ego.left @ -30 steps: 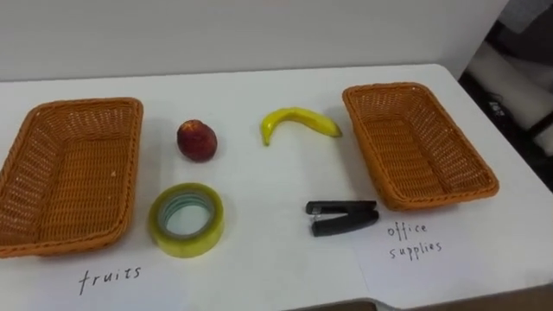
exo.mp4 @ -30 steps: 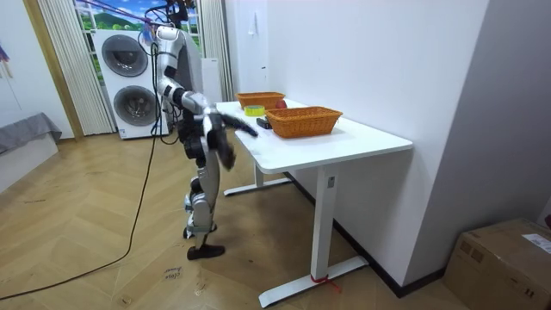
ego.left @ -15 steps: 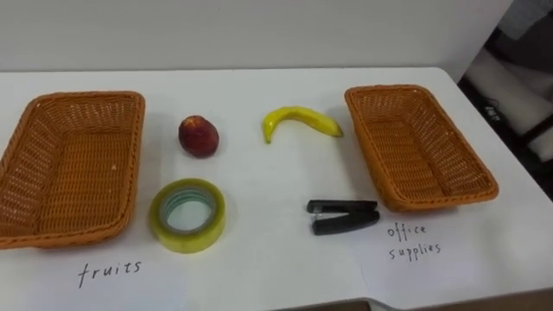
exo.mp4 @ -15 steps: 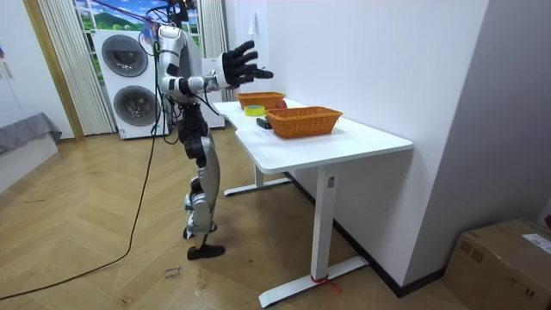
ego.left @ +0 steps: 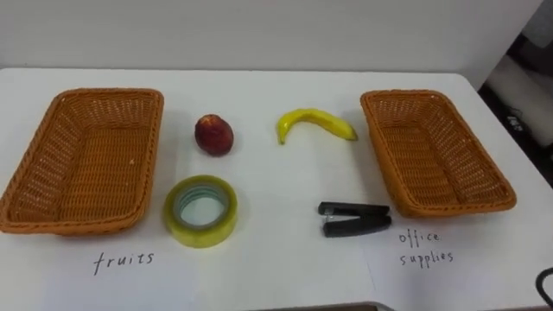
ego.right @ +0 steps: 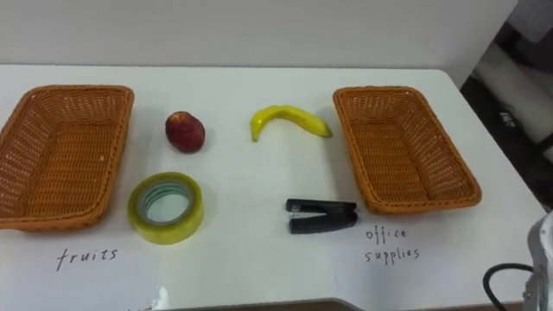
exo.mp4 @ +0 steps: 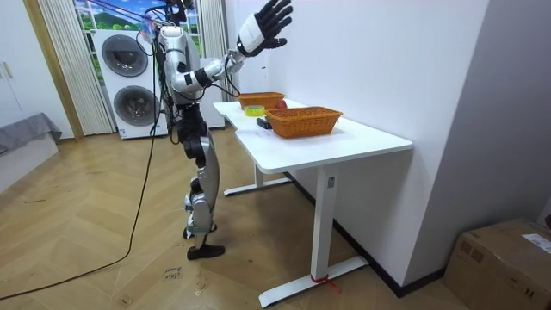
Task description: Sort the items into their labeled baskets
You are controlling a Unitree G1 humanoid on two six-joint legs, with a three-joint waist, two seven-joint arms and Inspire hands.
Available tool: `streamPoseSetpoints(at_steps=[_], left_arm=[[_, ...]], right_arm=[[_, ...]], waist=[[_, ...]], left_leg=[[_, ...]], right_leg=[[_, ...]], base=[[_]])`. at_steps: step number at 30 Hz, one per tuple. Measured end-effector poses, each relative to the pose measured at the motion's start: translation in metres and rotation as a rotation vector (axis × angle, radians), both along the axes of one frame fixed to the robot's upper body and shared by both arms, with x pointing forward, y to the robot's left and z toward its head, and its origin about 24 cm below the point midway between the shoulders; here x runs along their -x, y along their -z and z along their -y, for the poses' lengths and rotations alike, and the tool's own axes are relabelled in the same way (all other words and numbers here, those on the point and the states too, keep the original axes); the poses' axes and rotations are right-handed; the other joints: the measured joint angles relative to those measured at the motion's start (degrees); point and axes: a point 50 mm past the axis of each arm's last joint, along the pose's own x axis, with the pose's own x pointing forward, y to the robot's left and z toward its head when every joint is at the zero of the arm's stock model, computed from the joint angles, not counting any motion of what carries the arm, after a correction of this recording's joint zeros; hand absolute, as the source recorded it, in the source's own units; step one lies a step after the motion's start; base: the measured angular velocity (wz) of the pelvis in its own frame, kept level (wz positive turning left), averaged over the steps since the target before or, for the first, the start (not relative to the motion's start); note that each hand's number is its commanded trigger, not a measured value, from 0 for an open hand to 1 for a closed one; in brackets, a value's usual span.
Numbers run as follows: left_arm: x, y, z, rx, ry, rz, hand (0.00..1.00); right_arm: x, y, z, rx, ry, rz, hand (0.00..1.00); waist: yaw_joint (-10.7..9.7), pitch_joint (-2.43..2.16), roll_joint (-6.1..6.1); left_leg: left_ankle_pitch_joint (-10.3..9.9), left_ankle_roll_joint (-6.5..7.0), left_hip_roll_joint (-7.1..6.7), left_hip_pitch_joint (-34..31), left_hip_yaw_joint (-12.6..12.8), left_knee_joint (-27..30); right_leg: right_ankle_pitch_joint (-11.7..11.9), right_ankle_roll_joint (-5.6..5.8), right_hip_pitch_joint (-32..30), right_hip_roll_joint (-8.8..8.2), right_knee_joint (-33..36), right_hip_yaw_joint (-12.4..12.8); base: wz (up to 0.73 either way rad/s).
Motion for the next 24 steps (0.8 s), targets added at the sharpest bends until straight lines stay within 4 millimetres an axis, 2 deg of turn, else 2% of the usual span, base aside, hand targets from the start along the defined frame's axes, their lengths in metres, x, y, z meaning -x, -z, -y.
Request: streamPoseSetpoints(at_steps=[4, 10, 17, 21, 24], left_arm=[[-0.013, 0.0, -0.002, 0.0, 0.011, 0.031, 0.0], [-0.015, 0.0, -0.003, -0.002, 0.027, 0.028, 0.0], [-0.02, -0.001, -0.003, 0.005, 0.077, 0.033, 0.0], [-0.028, -0.001, -0.006, -0.001, 0.09, 0.048, 0.0], [-0.03, -0.001, -0.006, -0.005, 0.109, 0.045, 0.0]], right_arm=[[-0.015, -0.006, -0.018, 0.033, -0.135, -0.01, 0.0], [-0.026, -0.003, -0.037, 0.076, -0.27, -0.062, 0.0], [-0.036, -0.007, -0.052, 0.165, -0.377, -0.113, 0.0], [-0.038, -0.014, -0.065, 0.276, -0.486, -0.159, 0.0], [-0.04, -0.012, -0.072, 0.352, -0.549, -0.22, 0.0]], waist=[[0.9, -0.07, 0.07], [2.16, -0.01, -0.08], [2.24, -0.16, -0.44], [2.23, -0.2, -0.75], [2.2, -0.25, -0.83]], left_leg=[[0.03, 0.08, -0.14, -0.71, -1.17, 0.44], [0.05, 0.11, -0.37, -0.79, -3.06, 0.46], [0.07, 0.13, -0.35, -1.0, -3.13, 0.52], [0.07, 0.12, -0.27, -1.34, -3.0, 0.68], [0.07, 0.12, -0.28, -1.52, -2.97, 0.82]], right_leg=[[0.27, 0.09, 0.17, -0.27, -0.64, -1.1], [0.27, 0.09, 1.02, -0.44, -0.95, -2.51], [0.28, 0.08, 1.01, -0.43, -1.61, -2.59], [0.33, 0.0, 0.9, -0.38, -1.6, -2.83], [0.39, 0.02, 0.86, -0.39, -1.62, -2.87]], base=[[0.15], [0.15], [0.0], [0.0], [0.0]])
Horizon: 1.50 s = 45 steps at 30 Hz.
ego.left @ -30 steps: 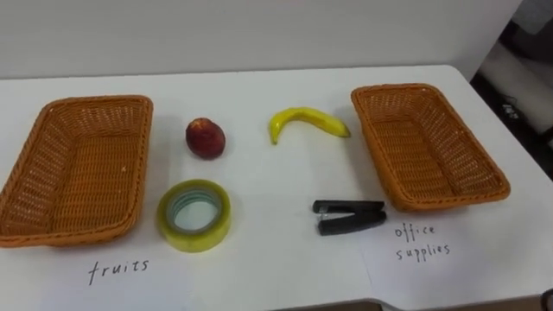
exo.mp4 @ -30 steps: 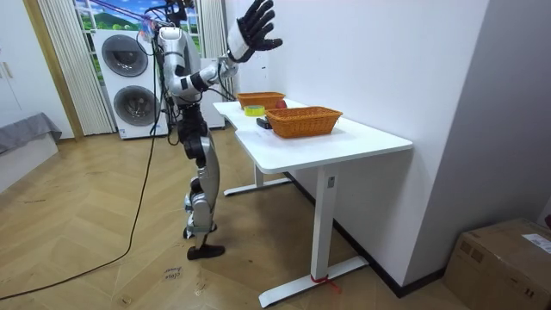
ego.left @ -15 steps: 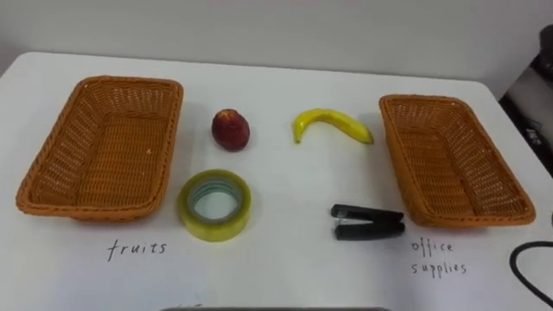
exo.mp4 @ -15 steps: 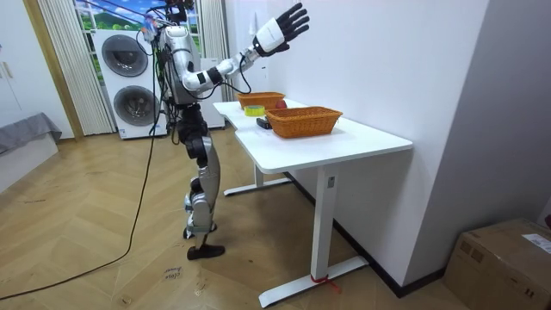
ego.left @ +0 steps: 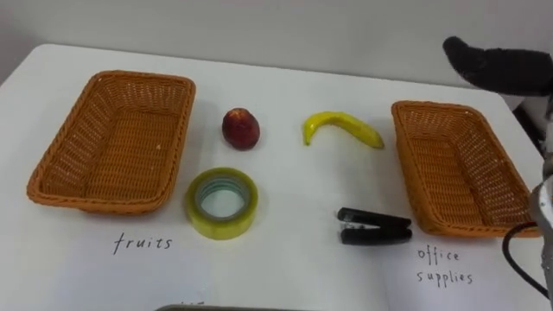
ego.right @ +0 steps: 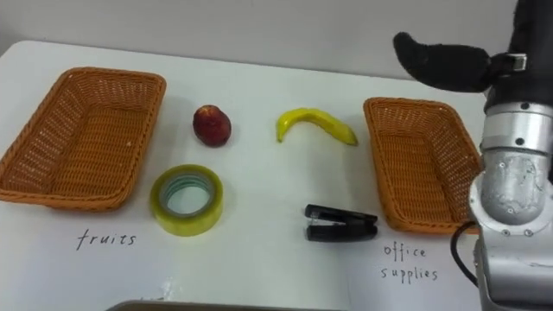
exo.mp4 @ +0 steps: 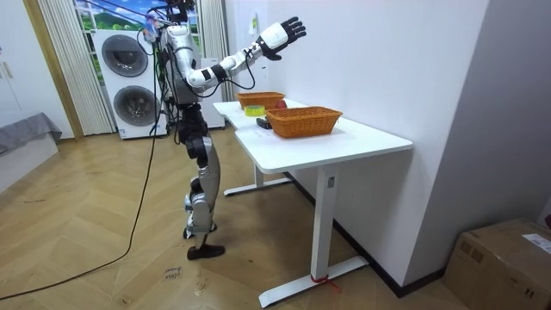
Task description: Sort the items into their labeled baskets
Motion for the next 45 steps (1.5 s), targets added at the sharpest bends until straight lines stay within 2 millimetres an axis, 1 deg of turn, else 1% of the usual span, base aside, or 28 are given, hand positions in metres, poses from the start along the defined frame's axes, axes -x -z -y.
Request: streamPoseSetpoints(at_steps=[5, 8, 9, 12, 14, 15, 16, 19, 26, 28, 31, 37, 41, 44, 45], left_arm=[[0.0, -0.001, -0.003, 0.005, 0.025, -0.01, 0.0], [-0.004, -0.002, -0.005, 0.006, 0.057, -0.015, 0.0], [-0.006, -0.002, -0.005, 0.004, 0.067, -0.012, 0.0], [-0.009, -0.002, -0.006, 0.002, 0.076, -0.009, 0.0], [-0.01, -0.002, -0.005, 0.003, 0.082, -0.01, 0.0], [-0.01, -0.002, -0.005, 0.004, 0.101, -0.015, 0.0], [-0.011, -0.001, -0.004, 0.006, 0.116, -0.019, 0.0], [-0.015, -0.001, -0.001, 0.012, 0.135, -0.014, 0.0], [-0.015, -0.001, -0.003, 0.02, 0.137, -0.014, 0.0], [-0.017, -0.002, -0.005, 0.02, 0.141, -0.012, 0.0], [-0.019, -0.002, -0.005, 0.019, 0.142, -0.009, 0.0], [-0.02, -0.002, -0.006, 0.018, 0.141, -0.013, 0.0], [-0.02, -0.002, -0.006, 0.018, 0.14, -0.015, 0.0], [-0.018, -0.002, -0.007, 0.02, 0.126, -0.03, 0.0], [-0.018, -0.002, -0.007, 0.02, 0.125, -0.033, 0.0]], right_arm=[[-0.002, 0.003, -0.003, 0.055, -0.056, -0.06, 0.0], [-0.003, 0.005, -0.005, 0.082, -0.091, -0.096, 0.0], [-0.003, 0.006, -0.005, 0.092, -0.101, -0.115, 0.0], [-0.003, 0.01, -0.006, 0.112, -0.121, -0.158, 0.0], [-0.005, 0.015, -0.008, 0.152, -0.132, -0.191, 0.0], [-0.007, 0.021, -0.011, 0.179, -0.154, -0.233, 0.0], [-0.01, 0.03, -0.014, 0.203, -0.177, -0.289, 0.0], [-0.011, 0.048, -0.02, 0.246, -0.23, -0.423, 0.0], [-0.01, 0.058, -0.022, 0.291, -0.297, -0.54, 0.0], [-0.01, 0.064, -0.021, 0.311, -0.313, -0.593, 0.0], [-0.01, 0.072, -0.02, 0.345, -0.331, -0.659, 0.0], [-0.009, 0.083, -0.018, 0.351, -0.38, -0.764, 0.0], [-0.007, 0.088, -0.018, 0.341, -0.412, -0.815, 0.0], [-0.003, 0.096, -0.017, 0.331, -0.43, -0.862, 0.0], [-0.003, 0.102, -0.017, 0.327, -0.437, -0.894, 0.0]], waist=[[0.39, -0.24, -0.34], [0.75, -0.35, -0.54], [0.91, -0.35, -0.61], [1.03, -0.16, -0.94], [1.32, -0.09, -1.1], [1.33, 0.02, -1.22], [1.34, 0.06, -1.32], [1.45, 0.12, -1.37], [2.14, 0.08, -1.56], [2.64, 0.13, -2.0], [2.95, 0.12, -2.31], [4.24, 0.14, -2.29], [4.51, 0.14, -2.28], [4.56, 0.14, -2.28], [4.51, 0.13, -2.3]], left_leg=[[0.0, 0.0, 0.01, -0.06, 0.02, -0.08], [0.0, 0.0, 0.04, -0.02, -0.02, -0.06], [0.0, 0.0, 0.04, 0.05, -0.03, -0.05], [0.0, 0.0, 0.04, 0.56, -0.08, -0.05], [0.0, 0.0, 0.03, 0.62, -0.06, -0.06], [0.0, 0.0, 0.04, 0.73, -0.04, 0.0], [-0.01, 0.01, 0.03, 0.76, -0.01, 0.07], [-0.04, 0.07, 0.03, 0.57, 0.0, 0.06], [-0.05, 0.09, 0.03, 0.4, -0.12, -0.04], [-0.05, 0.09, 0.02, 0.38, -0.13, -0.04], [-0.05, 0.09, -0.03, 0.36, -0.18, -0.05], [-0.06, 0.11, -0.01, 0.43, -0.36, -0.14], [0.0, 0.16, -0.01, 0.45, -0.41, -0.49], [0.01, 0.18, -0.06, 0.52, -0.69, -0.62], [0.01, 0.18, -0.07, 0.49, -0.73, -0.64]], right_leg=[[0.07, 0.0, 0.02, 0.01, -0.03, -0.06], [0.14, -0.02, 0.28, 0.0, -0.03, -0.37], [0.16, -0.02, 0.53, -0.01, -0.03, -0.49], [0.18, -0.02, 1.2, -0.04, -0.1, -0.71], [0.17, -0.01, 1.33, -0.01, -0.13, -0.26], [0.17, -0.01, 1.32, 0.0, -0.13, -0.23], [0.17, -0.01, 1.29, -0.01, -0.12, -0.22], [0.2, 0.02, 0.97, -0.01, -0.13, -0.21], [0.36, -0.01, 1.29, 0.0, -0.03, -0.42], [0.35, -0.01, 1.31, 0.0, -0.1, -0.45], [0.36, 0.01, 1.33, -0.05, -0.12, -0.46], [0.38, 0.04, 1.19, -0.02, -0.14, -0.4], [0.38, 0.04, 1.21, -0.03, -0.17, -0.59], [0.37, 0.04, 1.32, -0.06, -0.28, -0.99], [0.37, 0.05, 1.3, -0.06, -0.29, -0.98]], base=[[0.0], [0.0], [0.03], [0.03], [-0.02], [0.0], [0.0], [0.0], [0.0], [0.0], [0.0], [0.0], [0.01], [0.03], [0.0]])
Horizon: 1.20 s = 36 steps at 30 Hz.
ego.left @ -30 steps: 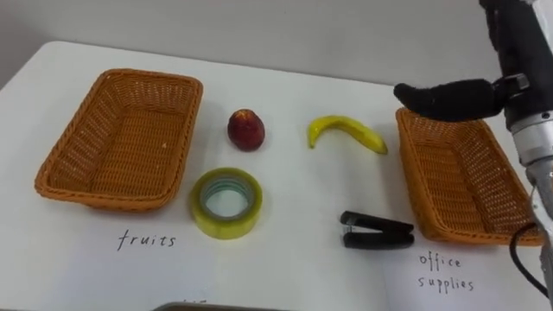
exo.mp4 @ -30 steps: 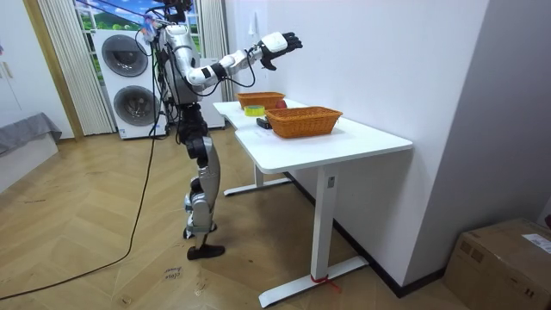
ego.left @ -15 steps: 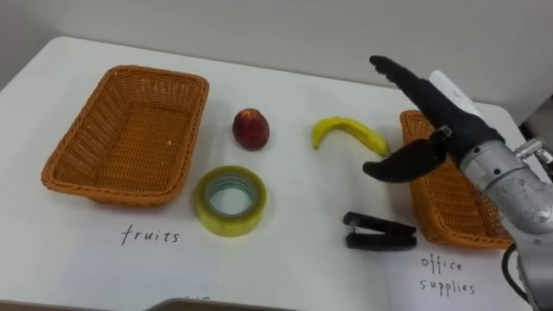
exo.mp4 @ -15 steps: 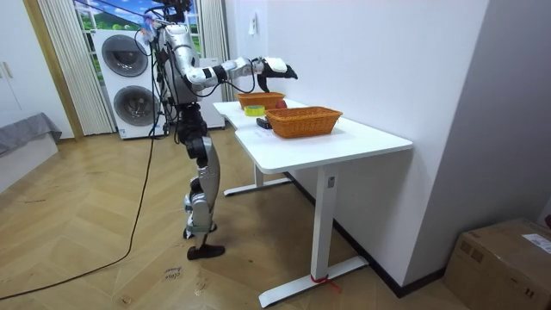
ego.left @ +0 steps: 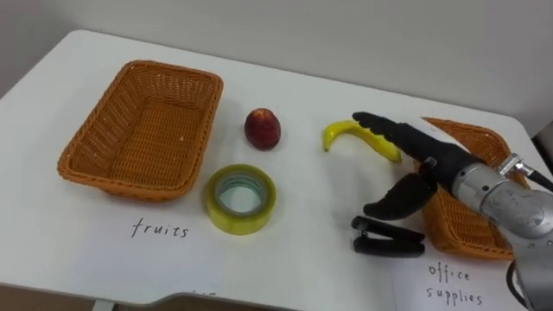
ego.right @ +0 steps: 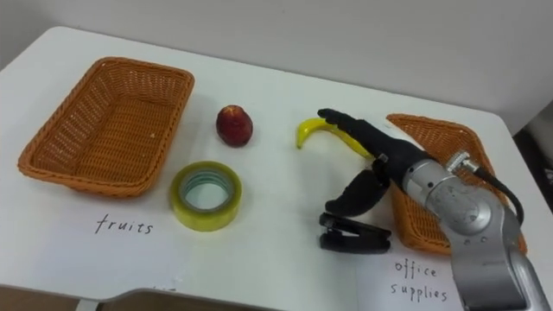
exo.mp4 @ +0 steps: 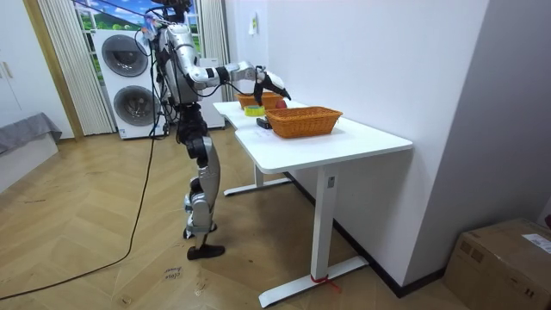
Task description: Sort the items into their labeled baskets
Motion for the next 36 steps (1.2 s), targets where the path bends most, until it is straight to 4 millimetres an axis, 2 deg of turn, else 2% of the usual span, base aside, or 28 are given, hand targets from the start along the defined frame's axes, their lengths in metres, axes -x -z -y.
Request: streamPoseSetpoints(at_steps=[4, 9, 23, 36], left_arm=[[-0.004, 0.0, -0.001, 0.017, 0.004, -0.002, 0.0], [-0.007, -0.001, -0.003, 0.022, 0.01, 0.002, 0.0], [-0.006, -0.002, -0.005, 0.027, 0.017, -0.008, 0.0], [-0.009, -0.002, -0.006, 0.019, 0.018, -0.003, 0.0]], right_arm=[[0.003, 0.015, 0.0, -0.001, -0.01, -0.112, 0.0], [0.005, 0.017, 0.0, -0.002, -0.032, -0.151, 0.0], [0.008, 0.021, -0.001, -0.012, -0.074, -0.233, 0.0], [0.012, 0.028, -0.009, -0.02, -0.135, -0.308, 0.0]], waist=[[-0.01, -0.06, -0.17], [-0.03, -0.05, -0.72], [0.02, 0.18, -1.19], [1.27, 0.18, -1.27]], left_leg=[[0.0, 0.0, -0.01, -0.19, -0.02, -0.03], [0.01, -0.01, -0.01, -0.56, -0.05, 0.12], [0.02, -0.01, -0.02, -0.51, 0.06, 0.11], [0.01, -0.01, 0.02, -0.54, -0.14, -0.22]], right_leg=[[-0.02, 0.01, -0.14, 0.0, -0.14, 0.0], [-0.01, 0.01, -0.11, 0.03, -0.66, 0.04], [0.02, 0.03, 0.05, 0.02, -0.74, 0.0], [0.04, 0.01, -0.19, 0.07, -0.71, -0.02]], base=[[0.0], [0.0], [0.0], [0.0]])
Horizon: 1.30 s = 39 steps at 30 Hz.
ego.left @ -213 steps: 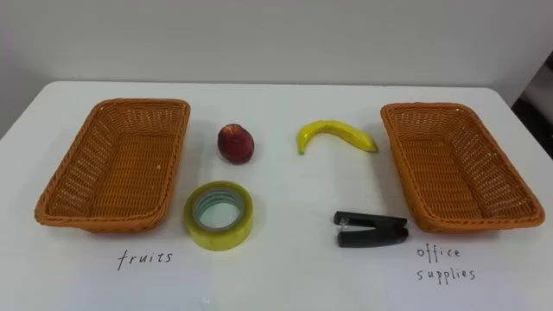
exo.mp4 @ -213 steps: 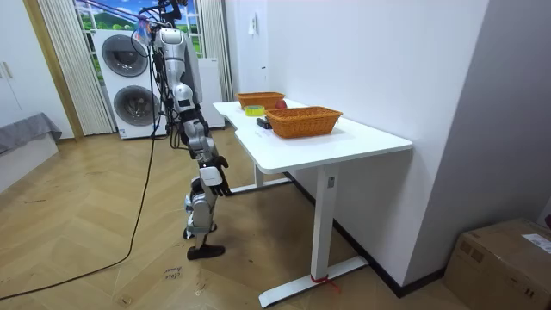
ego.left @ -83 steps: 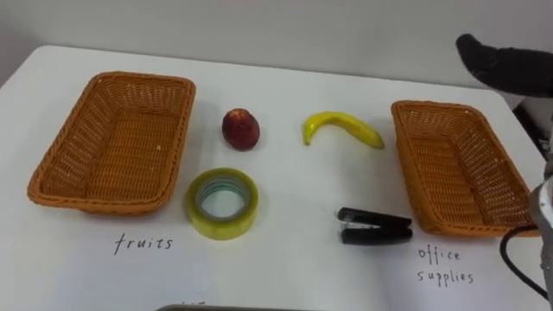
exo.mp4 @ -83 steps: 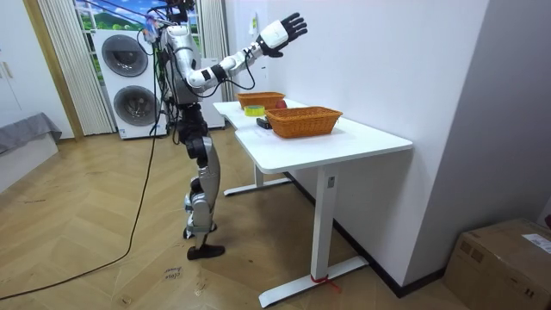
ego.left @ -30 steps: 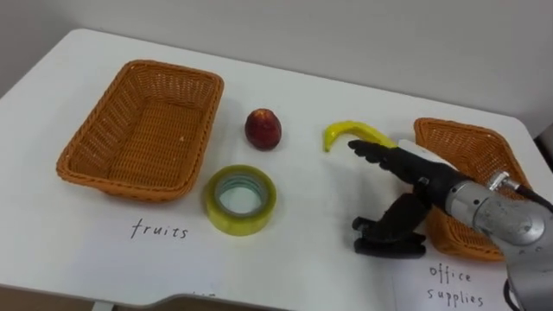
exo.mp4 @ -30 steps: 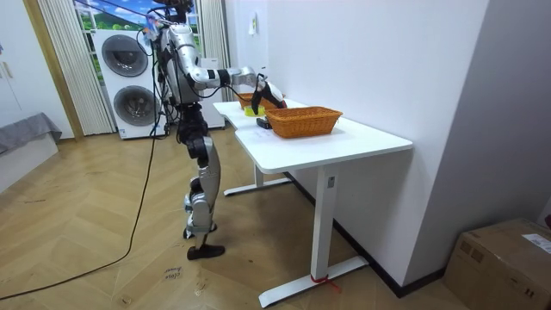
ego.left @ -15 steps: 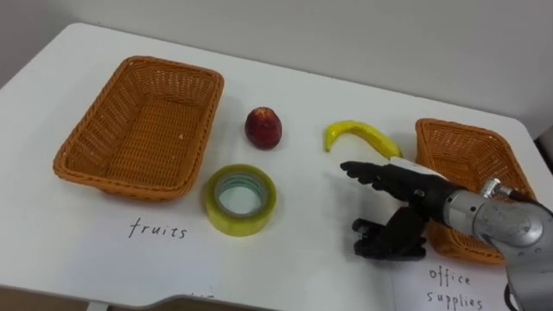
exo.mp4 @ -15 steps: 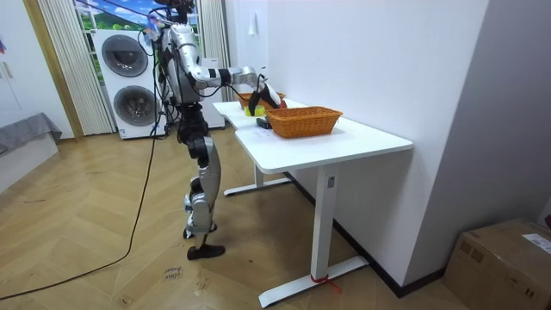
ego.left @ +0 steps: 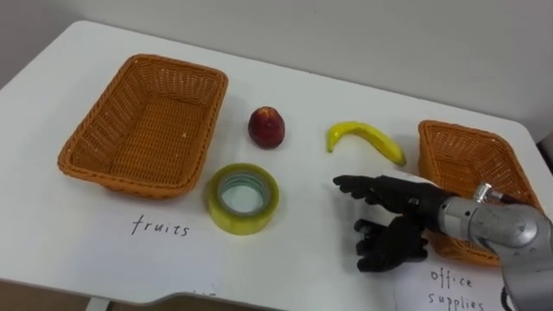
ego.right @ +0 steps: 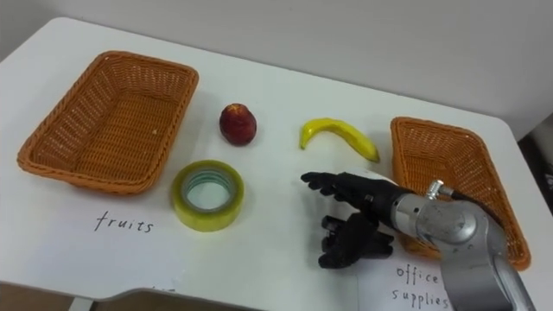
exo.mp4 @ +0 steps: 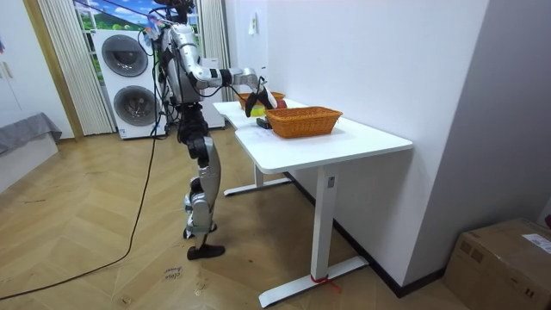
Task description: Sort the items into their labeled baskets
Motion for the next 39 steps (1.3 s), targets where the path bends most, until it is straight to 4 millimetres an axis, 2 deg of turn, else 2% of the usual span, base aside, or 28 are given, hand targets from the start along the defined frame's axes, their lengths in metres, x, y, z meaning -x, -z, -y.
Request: streamPoseSetpoints(at_steps=[7, 12, 18, 24, 32, 38, 39], left_arm=[[-0.002, 0.0, -0.001, -0.003, -0.009, 0.006, 0.0], [-0.006, 0.0, 0.0, 0.005, -0.021, 0.016, 0.0], [-0.005, 0.0, 0.001, 0.005, -0.014, 0.015, 0.0], [-0.005, 0.0, 0.0, -0.001, -0.013, 0.015, 0.0], [-0.006, -0.001, 0.0, -0.002, -0.008, 0.028, 0.0], [-0.009, 0.0, 0.003, -0.011, 0.0, 0.041, 0.0], [-0.01, 0.0, 0.004, -0.009, 0.003, 0.045, 0.0]], right_arm=[[0.0, 0.0, 0.004, 0.095, -0.004, 0.003, 0.0], [0.0, 0.001, 0.009, 0.185, 0.016, -0.001, 0.0], [-0.001, 0.0, 0.012, 0.276, 0.023, 0.011, 0.0], [-0.002, -0.006, 0.012, 0.337, 0.019, 0.048, 0.0], [-0.003, -0.015, 0.009, 0.35, 0.012, 0.095, 0.0], [-0.004, -0.017, 0.007, 0.361, 0.024, 0.13, 0.0], [-0.004, -0.021, 0.006, 0.374, 0.023, 0.15, 0.0]], waist=[[0.0, -0.33, -0.46], [-0.01, -0.29, -0.41], [-0.35, 0.15, 0.22], [-0.52, 0.11, 0.33], [-1.62, -0.34, 1.04], [-1.61, -0.18, 1.7], [-1.67, 0.0, 2.01]], left_leg=[[0.0, 0.0, 0.06, 0.03, -0.13, 0.1], [0.01, 0.02, 0.12, 0.03, -0.3, 0.47], [0.07, 0.1, -0.02, -0.14, -0.3, 0.39], [0.19, 0.13, -0.13, -0.23, -0.18, 0.45], [0.27, 0.23, -0.15, -0.85, 0.16, 0.35], [0.27, 0.23, 0.01, -0.31, 0.66, 0.24], [0.27, 0.23, 0.04, -0.25, 0.77, 0.17]], right_leg=[[0.05, 0.01, 0.04, -0.03, 0.08, -0.08], [0.13, 0.04, 0.24, -0.08, 0.31, -0.14], [0.19, -0.05, -0.08, -0.12, 0.94, -0.06], [0.19, -0.05, -0.32, -0.17, 0.79, -0.08], [0.3, 0.09, -1.07, -0.2, 0.89, 0.06], [0.39, 0.09, -0.87, -0.08, 0.99, 1.0], [0.52, 0.1, -0.89, -0.05, 0.99, 1.19]], base=[[0.0], [0.0], [0.0], [0.0], [-0.01], [-0.07], [-0.09]])
